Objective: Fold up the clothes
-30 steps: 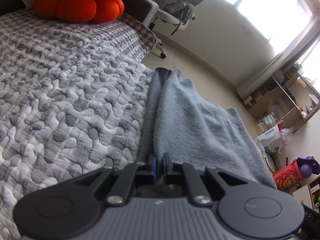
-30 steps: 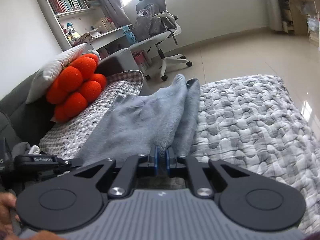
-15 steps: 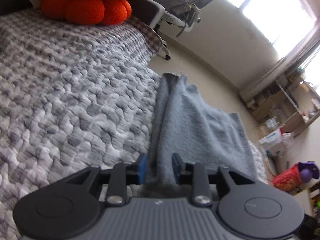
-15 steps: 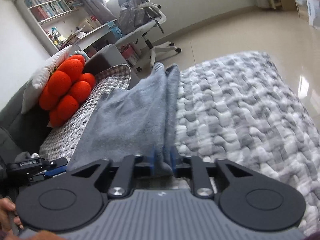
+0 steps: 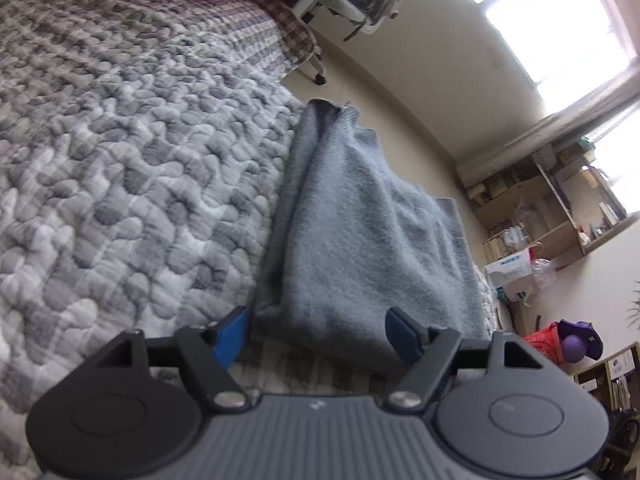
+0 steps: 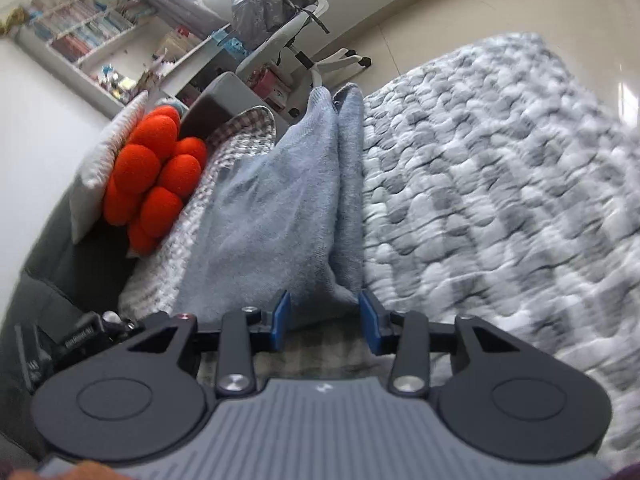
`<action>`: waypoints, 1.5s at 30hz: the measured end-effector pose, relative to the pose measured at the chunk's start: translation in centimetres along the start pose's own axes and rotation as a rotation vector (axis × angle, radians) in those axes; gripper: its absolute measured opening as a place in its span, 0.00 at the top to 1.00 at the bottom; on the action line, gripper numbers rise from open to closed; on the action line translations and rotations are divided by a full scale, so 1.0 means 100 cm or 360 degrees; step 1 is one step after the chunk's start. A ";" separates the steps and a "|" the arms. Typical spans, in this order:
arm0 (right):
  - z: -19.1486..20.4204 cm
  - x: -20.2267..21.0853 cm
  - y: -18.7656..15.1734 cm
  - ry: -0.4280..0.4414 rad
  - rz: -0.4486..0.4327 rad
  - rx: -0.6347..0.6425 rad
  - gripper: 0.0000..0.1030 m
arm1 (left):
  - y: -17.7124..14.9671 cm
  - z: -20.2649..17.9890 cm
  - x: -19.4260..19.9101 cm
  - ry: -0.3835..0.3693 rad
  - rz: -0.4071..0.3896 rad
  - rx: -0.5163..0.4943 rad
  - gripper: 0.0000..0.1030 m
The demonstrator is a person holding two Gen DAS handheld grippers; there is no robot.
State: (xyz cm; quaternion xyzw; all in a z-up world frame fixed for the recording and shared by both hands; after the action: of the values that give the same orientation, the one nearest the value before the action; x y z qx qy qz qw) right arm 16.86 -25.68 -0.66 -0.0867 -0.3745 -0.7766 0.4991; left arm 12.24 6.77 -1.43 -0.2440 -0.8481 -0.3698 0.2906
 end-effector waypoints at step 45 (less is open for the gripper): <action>0.026 0.116 -0.129 -0.0176 -0.0146 0.0131 0.85 | -0.152 -0.001 0.114 0.0282 -0.0002 -0.0574 0.87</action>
State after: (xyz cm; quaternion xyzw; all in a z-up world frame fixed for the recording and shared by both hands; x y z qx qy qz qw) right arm -0.24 -29.32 0.70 -0.0915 -0.4365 -0.7768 0.4447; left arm -5.42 -0.28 -1.03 -0.2580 -0.7394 -0.5360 0.3154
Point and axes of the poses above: each gripper's, at about its wrist camera, not at the fingertips, and x roughly against the way its jaws point, z to its left, y to its top, the point moved 5 cm from there along -x, roughly the way its jaws point, and after that the axes turned 3 degrees about y, right-handed, at the moved point
